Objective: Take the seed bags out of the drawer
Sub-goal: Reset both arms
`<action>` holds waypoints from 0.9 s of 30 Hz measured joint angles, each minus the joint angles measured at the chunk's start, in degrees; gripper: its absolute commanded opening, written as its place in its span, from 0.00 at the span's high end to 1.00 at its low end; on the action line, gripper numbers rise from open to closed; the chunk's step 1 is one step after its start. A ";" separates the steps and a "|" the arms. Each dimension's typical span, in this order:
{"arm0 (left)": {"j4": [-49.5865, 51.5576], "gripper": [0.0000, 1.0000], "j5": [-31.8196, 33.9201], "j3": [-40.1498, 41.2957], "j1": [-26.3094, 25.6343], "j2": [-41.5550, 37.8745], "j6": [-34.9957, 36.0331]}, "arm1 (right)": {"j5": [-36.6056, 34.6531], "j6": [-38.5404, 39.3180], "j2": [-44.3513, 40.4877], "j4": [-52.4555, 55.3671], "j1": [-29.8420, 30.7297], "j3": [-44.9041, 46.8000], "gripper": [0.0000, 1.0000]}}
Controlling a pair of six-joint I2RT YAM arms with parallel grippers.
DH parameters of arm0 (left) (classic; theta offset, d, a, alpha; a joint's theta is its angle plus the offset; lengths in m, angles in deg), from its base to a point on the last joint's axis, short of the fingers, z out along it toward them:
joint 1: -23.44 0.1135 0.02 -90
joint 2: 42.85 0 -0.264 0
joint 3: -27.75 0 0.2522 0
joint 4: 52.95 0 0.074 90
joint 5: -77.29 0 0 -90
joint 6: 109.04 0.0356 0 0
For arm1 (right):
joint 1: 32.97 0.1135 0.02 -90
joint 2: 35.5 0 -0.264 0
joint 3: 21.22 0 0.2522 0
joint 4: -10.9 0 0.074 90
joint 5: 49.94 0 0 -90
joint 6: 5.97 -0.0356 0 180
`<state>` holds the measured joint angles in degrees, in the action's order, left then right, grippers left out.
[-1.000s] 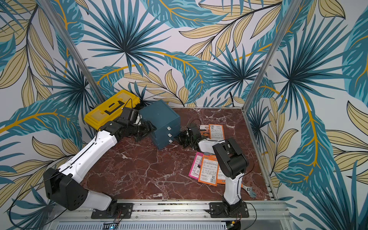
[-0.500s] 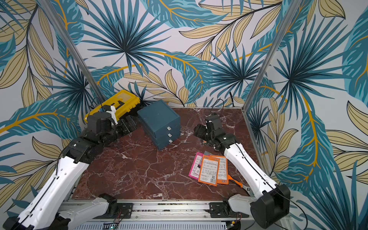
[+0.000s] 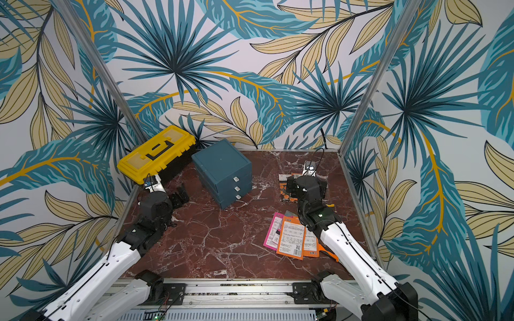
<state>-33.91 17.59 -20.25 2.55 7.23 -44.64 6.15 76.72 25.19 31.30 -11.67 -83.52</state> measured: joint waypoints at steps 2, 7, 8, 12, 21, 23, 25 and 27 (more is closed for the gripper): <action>-6.21 0.00 2.10 4.74 0.04 2.45 4.00 | -0.90 0.74 1.86 -3.28 -0.26 1.68 0.01; -14.08 0.00 5.53 9.46 1.46 9.01 9.14 | -3.26 0.66 8.87 -12.85 -1.14 8.50 0.01; -15.89 0.00 5.62 9.42 2.08 10.14 9.94 | -3.58 0.42 10.47 -14.47 -1.31 10.01 0.01; -22.58 0.00 5.29 9.33 3.48 15.10 13.86 | -3.74 -0.13 13.90 -16.96 -2.12 12.39 0.01; -35.65 0.00 -0.17 5.88 7.56 27.41 18.45 | -0.70 1.09 14.95 -28.59 -7.02 13.44 0.01; -38.60 0.00 -1.20 5.49 8.68 29.33 19.08 | 0.24 1.05 14.86 -30.18 -7.76 14.25 0.01; -41.42 0.00 -2.08 5.46 9.92 31.36 19.45 | 1.01 0.94 14.43 -32.00 -7.87 15.96 0.00; -43.50 0.00 -3.28 5.44 11.23 33.18 19.41 | 1.44 0.92 13.99 -32.59 -7.89 17.18 0.00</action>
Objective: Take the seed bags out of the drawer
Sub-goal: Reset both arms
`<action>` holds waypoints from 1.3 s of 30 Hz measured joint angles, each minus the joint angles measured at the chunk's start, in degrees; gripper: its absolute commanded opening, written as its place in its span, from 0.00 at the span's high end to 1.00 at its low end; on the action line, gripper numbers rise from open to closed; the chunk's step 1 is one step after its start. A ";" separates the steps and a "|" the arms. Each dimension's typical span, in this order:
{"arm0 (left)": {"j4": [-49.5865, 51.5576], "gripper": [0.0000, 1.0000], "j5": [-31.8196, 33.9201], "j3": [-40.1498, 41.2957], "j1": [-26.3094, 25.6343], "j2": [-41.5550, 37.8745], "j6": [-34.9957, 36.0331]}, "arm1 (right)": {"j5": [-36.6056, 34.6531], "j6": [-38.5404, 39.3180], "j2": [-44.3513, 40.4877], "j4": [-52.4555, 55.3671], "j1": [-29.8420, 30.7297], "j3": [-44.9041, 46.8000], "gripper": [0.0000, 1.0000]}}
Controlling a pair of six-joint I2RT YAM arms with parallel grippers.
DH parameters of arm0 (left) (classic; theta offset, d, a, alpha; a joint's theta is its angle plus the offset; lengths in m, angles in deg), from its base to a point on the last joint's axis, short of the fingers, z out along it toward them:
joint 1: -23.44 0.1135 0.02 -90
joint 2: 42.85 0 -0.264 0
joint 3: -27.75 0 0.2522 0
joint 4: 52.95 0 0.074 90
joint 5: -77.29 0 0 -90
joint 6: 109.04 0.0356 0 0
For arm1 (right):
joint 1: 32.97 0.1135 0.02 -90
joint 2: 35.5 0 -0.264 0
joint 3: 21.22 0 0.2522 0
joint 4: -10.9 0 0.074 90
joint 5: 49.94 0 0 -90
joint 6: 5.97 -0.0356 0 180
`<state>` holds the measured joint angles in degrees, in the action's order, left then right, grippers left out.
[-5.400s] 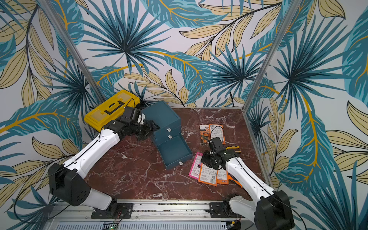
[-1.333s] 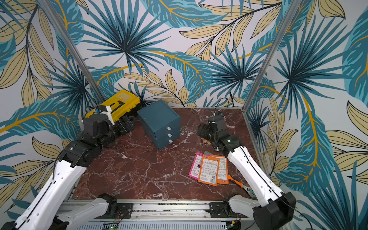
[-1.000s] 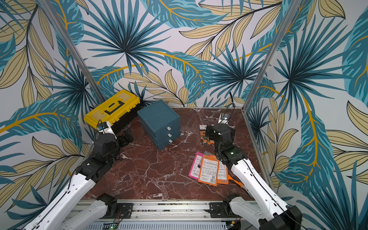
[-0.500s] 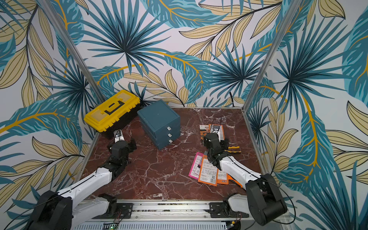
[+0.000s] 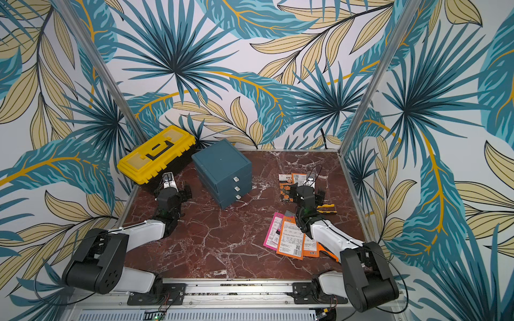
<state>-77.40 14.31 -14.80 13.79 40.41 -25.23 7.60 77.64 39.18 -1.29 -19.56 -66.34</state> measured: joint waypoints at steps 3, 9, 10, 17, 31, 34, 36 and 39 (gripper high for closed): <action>-1.70 0.00 -1.01 0.00 1.53 1.46 -0.44 | 0.85 0.00 -0.04 -0.28 -0.17 0.15 0.00; 12.94 0.00 -1.95 -1.88 1.40 -10.91 -4.42 | 1.46 -0.04 0.02 -0.17 -0.24 -0.55 0.01; 14.49 0.00 -1.75 -2.08 1.31 -13.31 -4.74 | 1.46 -0.04 -0.04 -0.02 -0.26 -0.52 0.01; 9.62 0.00 1.51 3.82 1.64 -15.96 -2.93 | 1.64 -0.02 -5.62 0.92 -0.26 3.13 0.01; -7.96 0.00 -8.24 6.19 8.94 3.69 1.90 | 6.71 5.01 7.21 -16.04 -5.05 8.61 0.01; -13.94 0.00 -10.36 7.19 9.66 5.38 1.86 | 10.80 5.18 10.78 -20.50 -7.65 8.94 0.01; -13.86 0.00 -11.23 7.28 9.92 5.57 1.77 | 12.50 5.14 12.07 -22.12 -8.57 9.07 0.01; -16.26 0.00 -11.98 7.43 9.99 5.90 1.77 | 15.06 5.14 12.07 -22.23 -9.27 8.87 0.00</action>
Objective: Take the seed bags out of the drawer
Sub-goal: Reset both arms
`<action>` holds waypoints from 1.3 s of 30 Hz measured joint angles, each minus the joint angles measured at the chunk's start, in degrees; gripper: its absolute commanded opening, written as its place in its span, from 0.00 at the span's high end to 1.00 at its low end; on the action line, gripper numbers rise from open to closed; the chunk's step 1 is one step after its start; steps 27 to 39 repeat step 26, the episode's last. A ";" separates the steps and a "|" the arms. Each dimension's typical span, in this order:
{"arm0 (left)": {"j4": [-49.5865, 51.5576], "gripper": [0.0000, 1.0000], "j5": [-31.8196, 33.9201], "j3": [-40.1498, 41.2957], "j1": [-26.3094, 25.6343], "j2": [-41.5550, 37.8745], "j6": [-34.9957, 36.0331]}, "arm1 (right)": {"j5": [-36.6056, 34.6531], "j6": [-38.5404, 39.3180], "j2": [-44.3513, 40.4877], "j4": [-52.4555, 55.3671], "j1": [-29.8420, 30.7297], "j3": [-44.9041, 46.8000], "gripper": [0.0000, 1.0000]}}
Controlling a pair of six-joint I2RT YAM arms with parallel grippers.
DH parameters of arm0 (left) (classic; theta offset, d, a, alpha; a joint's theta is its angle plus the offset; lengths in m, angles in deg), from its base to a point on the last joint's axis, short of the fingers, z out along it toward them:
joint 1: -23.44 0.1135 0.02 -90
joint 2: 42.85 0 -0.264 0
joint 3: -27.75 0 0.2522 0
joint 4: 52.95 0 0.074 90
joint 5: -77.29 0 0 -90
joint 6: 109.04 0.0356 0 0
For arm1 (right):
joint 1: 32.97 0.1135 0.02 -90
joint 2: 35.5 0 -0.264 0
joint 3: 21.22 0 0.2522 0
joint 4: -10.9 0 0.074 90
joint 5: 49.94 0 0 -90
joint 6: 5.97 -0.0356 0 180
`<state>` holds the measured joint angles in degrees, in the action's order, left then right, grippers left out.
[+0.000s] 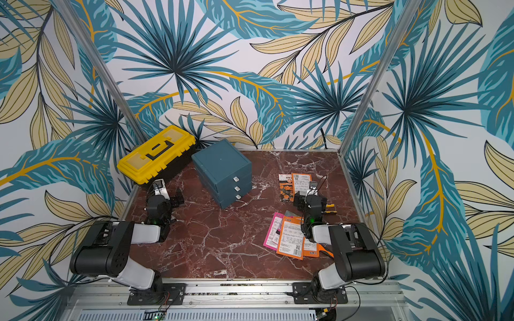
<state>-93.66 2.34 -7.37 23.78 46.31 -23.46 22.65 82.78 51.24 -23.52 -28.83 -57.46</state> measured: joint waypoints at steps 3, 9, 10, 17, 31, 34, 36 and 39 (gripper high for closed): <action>-0.94 0.00 -0.48 0.02 0.02 0.24 0.00 | 1.25 0.00 0.00 -0.07 -0.39 -0.20 0.00; -2.54 0.00 -0.96 0.13 0.04 0.42 0.02 | 2.34 0.00 0.00 -0.09 -0.42 -0.20 0.01; -2.69 0.00 -0.98 0.13 0.04 0.42 0.04 | 2.47 0.00 0.00 -0.11 -0.42 -0.20 0.00; -3.15 0.00 -0.98 0.42 0.04 0.42 0.09 | 2.51 0.00 0.00 -0.22 -0.42 -0.20 0.00; -3.19 0.00 -1.01 0.46 0.04 0.44 0.07 | 4.79 0.00 0.00 0.04 -1.16 -0.68 0.01; -3.19 0.00 -1.01 0.46 0.04 0.44 0.07 | 4.79 0.00 0.00 0.04 -1.16 -0.68 0.01; -3.19 0.00 -1.01 0.46 0.04 0.44 0.07 | 4.79 0.00 0.00 0.04 -1.16 -0.68 0.01; -3.19 0.00 -1.01 0.46 0.04 0.44 0.07 | 4.79 0.00 0.00 0.04 -1.16 -0.68 0.01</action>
